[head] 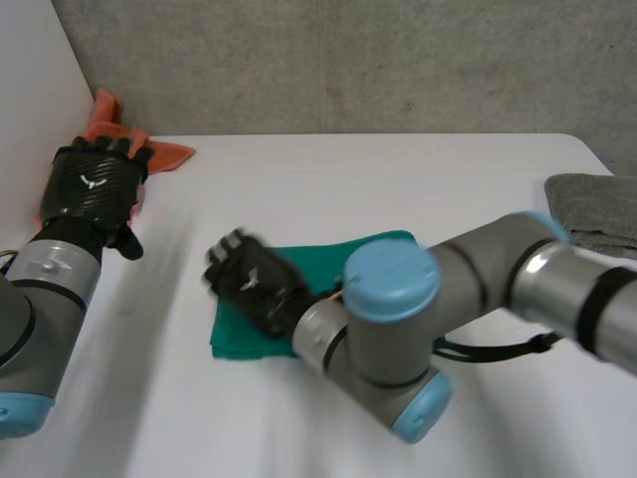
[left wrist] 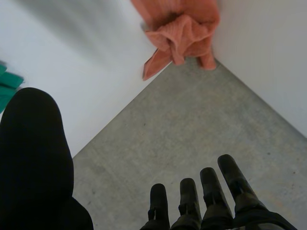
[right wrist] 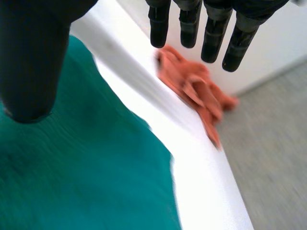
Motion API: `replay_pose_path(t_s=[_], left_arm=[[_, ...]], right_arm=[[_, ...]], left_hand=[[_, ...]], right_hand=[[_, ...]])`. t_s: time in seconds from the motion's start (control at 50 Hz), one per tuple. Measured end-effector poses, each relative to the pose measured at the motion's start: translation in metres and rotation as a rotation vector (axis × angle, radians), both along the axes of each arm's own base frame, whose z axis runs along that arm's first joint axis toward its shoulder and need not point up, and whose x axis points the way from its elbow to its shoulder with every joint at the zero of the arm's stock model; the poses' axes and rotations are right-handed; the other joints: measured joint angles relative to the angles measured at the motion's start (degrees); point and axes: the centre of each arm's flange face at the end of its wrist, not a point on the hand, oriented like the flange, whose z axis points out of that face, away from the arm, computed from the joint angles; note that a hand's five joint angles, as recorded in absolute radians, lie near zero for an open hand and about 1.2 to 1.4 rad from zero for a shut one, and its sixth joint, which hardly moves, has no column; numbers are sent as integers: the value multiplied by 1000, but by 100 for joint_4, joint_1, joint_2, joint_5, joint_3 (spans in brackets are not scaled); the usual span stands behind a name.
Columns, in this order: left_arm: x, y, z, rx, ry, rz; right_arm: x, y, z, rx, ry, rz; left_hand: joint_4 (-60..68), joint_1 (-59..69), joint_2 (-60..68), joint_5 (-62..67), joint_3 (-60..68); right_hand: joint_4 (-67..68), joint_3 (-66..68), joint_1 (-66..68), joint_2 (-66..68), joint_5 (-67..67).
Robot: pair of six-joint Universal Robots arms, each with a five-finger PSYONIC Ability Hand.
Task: Fold the laundry.
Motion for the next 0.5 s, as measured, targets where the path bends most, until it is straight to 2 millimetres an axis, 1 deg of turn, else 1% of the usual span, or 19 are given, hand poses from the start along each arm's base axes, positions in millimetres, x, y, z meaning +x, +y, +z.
replay_pose_path(t_s=[0.02,0.06,0.08,0.12,0.14,0.16,0.2,0.22,0.28,0.3,0.32,0.34,0.36,0.38,0.4,0.42,0.44,0.46,0.5], left_arm=[[-4,1,0,-1,0,-12],[-8,2,1,-4,0,-27],[-12,3,1,-6,1,-41],[-21,7,2,-12,2,-73],[-23,8,3,-13,2,-83],[-28,10,3,-15,3,-101],[-28,10,3,-15,3,-101],[-37,14,3,-18,4,-136],[-46,17,1,-12,2,-167],[-46,17,1,-12,2,-167],[-56,21,-5,2,-2,-200],[-59,22,-7,7,-4,-210],[-60,23,-8,10,-5,-215],[-63,25,-11,19,-9,-224],[-64,25,-12,21,-9,-227],[-65,26,-14,27,-12,-232],[-65,27,-15,31,-13,-234],[-65,28,-16,35,-15,-235],[-65,29,-17,41,-17,-235]], right_arm=[[-9,-11,9,29,-15,-73],[-20,-22,18,61,-33,-139],[-32,-31,25,95,-53,-200],[-61,-51,38,182,-97,-324],[-69,-55,40,205,-107,-351],[-82,-60,42,245,-121,-395],[-82,-60,42,245,-121,-395],[-107,-66,39,325,-127,-466],[-127,-66,26,389,-94,-508],[-127,-66,26,389,-94,-508],[-149,-64,2,450,-30,-554],[-158,-65,-9,466,0,-572],[-161,-65,-13,470,10,-579],[-168,-67,-23,479,39,-596],[-171,-68,-27,479,50,-604],[-176,-71,-33,477,67,-617],[-178,-73,-34,472,72,-623],[-181,-77,-37,461,80,-637],[-184,-83,-39,440,84,-655]], left_hand=[[0,0,0,0,-1],[0,0,0,0,-1],[0,0,0,0,-1],[0,0,0,0,-1],[0,0,0,0,-1],[0,0,0,0,-1],[0,0,0,0,-1],[0,0,0,0,-1],[0,0,0,0,-1],[0,0,0,0,-1],[0,0,0,0,-1],[0,0,0,0,0],[0,0,0,0,-1],[0,0,0,0,-1],[0,0,0,0,-1],[0,0,0,0,-1],[0,0,0,0,0],[0,0,0,0,-1],[0,0,0,0,-1]], right_hand=[[-116,-174,-64,-143,-130],[-116,-174,-64,-143,-130],[-116,-174,-64,-143,-130],[-116,-174,-64,-143,-130],[-116,-174,-64,-143,-130],[-116,-174,-64,-143,-130],[-116,-174,-64,-143,-130],[-116,-175,-64,-144,-130],[-116,-175,-64,-143,-130],[-116,-175,-64,-143,-130],[534,573,520,548,501],[1325,1391,1160,1318,1229],[1372,1437,1199,1365,1271],[2098,2164,1954,2120,1956],[3131,3317,2890,3305,2930],[3926,4092,3348,4093,3692],[4548,4603,3516,4631,4314],[5106,5166,3518,4886,4841],[5334,5367,3669,4895,4960]])
